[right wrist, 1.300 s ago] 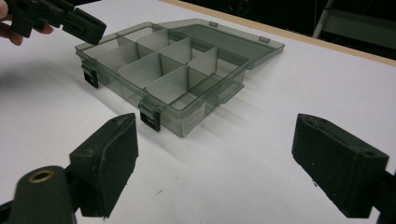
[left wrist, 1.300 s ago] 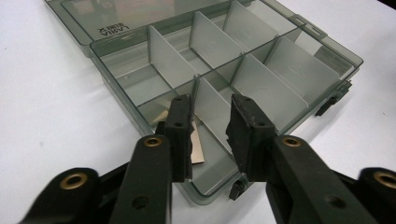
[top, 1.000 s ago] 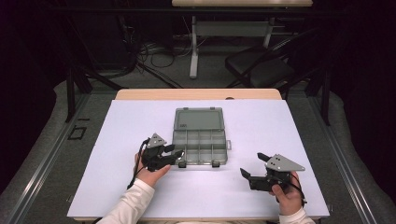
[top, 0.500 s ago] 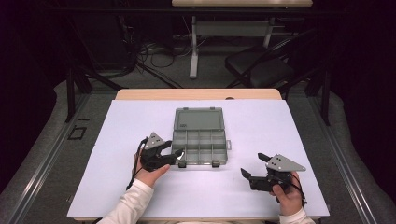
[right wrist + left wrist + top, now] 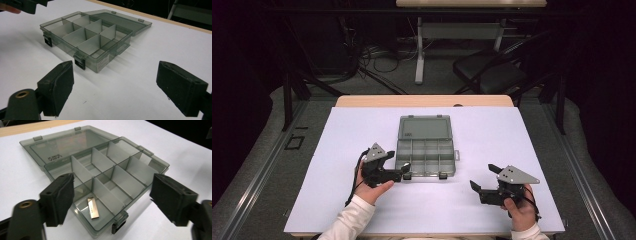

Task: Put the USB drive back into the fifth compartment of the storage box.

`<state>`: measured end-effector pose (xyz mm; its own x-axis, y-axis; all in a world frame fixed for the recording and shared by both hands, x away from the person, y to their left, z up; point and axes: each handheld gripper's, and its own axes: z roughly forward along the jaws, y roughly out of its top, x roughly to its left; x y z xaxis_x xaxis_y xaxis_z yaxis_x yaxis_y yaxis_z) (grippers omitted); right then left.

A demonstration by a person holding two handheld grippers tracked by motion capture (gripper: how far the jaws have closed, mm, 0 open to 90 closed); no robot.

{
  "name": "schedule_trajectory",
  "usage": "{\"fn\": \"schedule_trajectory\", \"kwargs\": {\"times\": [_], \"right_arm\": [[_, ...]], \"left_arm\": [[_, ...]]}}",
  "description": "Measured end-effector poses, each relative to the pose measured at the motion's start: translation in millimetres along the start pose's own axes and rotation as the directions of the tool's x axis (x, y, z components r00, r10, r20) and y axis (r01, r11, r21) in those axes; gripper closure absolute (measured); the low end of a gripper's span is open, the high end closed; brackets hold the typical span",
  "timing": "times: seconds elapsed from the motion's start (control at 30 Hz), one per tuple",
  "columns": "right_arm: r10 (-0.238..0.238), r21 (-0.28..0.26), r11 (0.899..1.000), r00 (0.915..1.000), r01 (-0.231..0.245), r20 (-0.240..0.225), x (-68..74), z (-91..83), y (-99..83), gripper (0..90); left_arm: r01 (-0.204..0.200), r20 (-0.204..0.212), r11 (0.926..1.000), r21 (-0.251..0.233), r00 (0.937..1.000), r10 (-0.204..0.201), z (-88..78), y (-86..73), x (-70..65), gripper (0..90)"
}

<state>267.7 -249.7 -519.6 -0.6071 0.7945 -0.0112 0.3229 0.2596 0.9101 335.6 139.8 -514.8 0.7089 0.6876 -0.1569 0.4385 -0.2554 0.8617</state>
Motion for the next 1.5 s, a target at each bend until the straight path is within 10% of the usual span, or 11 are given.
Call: {"fn": "schedule_trajectory", "kwargs": {"times": [0.37, 0.83, 1.5], "right_arm": [[0.001, -0.001, 1.0, 1.0, -0.001, 0.002, 0.3, -1.0, -0.1, 14.2], [0.006, -0.001, 1.0, 1.0, -0.006, 0.006, 0.9, 0.0, -0.7, 14.3], [0.001, 0.019, 1.0, 1.0, -0.001, 0.004, 1.9, 2.7, -2.5, 14.3]], "left_arm": [[0.006, 0.04, 0.9997, -0.022, 0.9992, -0.005, -12.2, 4.3, -5.4, 6.0], [0.0, -0.008, 0.9965, -0.084, 1.0, -0.001, -49.0, 6.0, 9.8, 1.6], [-0.003, -0.097, 0.9954, -0.096, 0.9953, -0.006, -62.0, -35.4, 37.6, 1.6]]}}
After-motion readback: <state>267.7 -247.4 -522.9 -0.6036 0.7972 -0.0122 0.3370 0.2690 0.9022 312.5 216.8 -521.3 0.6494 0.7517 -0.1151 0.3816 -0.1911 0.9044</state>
